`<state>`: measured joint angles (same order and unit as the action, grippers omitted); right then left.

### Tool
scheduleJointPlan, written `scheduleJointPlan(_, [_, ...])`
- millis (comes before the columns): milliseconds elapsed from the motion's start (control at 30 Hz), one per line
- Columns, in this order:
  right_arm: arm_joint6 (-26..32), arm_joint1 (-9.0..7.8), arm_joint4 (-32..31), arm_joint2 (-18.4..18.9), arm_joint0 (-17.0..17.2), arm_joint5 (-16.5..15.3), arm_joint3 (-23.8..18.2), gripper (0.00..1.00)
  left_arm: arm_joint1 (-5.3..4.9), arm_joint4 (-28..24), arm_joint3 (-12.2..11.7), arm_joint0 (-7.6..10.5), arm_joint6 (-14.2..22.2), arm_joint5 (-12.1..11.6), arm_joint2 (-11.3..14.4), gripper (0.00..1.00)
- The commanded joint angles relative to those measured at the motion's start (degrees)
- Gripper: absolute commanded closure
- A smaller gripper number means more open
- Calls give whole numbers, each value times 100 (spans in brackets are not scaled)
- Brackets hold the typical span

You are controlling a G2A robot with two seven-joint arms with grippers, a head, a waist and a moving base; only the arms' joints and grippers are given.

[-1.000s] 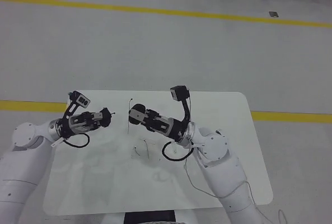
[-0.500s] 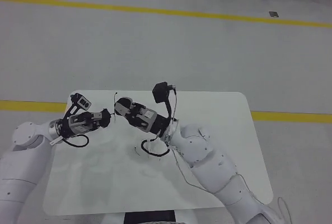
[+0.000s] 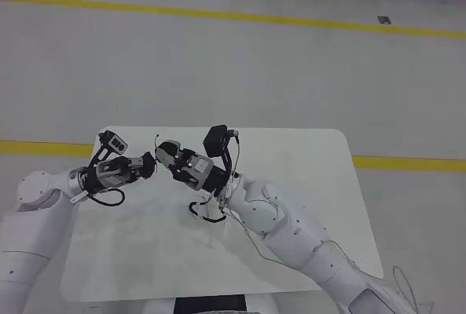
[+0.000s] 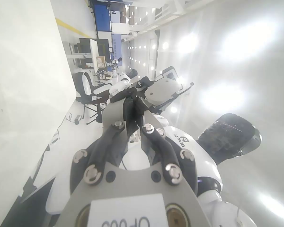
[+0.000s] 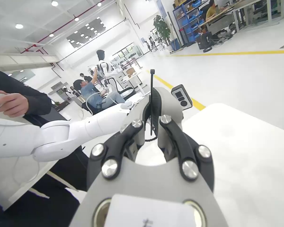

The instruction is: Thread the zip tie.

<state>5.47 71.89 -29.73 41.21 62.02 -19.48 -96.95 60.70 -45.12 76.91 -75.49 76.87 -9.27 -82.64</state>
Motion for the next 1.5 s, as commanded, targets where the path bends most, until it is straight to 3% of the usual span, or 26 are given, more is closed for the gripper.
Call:
scheduleJointPlan(0, [-20, -4, -166, 20, -5, 0, -12, 100, 0, 0, 0, 0, 0, 0, 0, 100])
scheduleJointPlan(100, [-159, -30, -730, 22, 11, 0, -25, 100, -6, 86, 73, -36, -152, 117, 56, 100])
scheduleJointPlan(333, [-899, -167, -1711, -383, -272, 0, 53, 100, -71, 205, 72, -43, 21, 383, 31, 100])
scheduleJointPlan(533, [-1503, -360, -1912, -863, -646, 0, 204, 100, -124, 303, 71, -60, 278, 384, 11, 100])
scheduleJointPlan(733, [-2243, -600, -2156, -1476, -1103, 0, 415, 100, -207, 286, 79, -38, 278, 404, 88, 100])
scheduleJointPlan(800, [-2243, -600, -2156, -1476, -1103, 0, 415, 100, -252, 205, 218, -32, 278, 458, 199, 100])
scheduleJointPlan(1167, [-2210, -600, -2169, -1443, -1044, 2, 412, 100, -256, 215, 235, -61, 171, 474, 208, 100])
scheduleJointPlan(1300, [-2347, -628, -2292, -1420, -972, 0, 349, 100, -336, 249, 266, -110, 278, 598, 192, 100])
scheduleJointPlan(1467, [-2581, -689, -2344, -1675, -1136, 0, 386, 100, -503, 212, 372, -153, 278, 576, 329, 100])
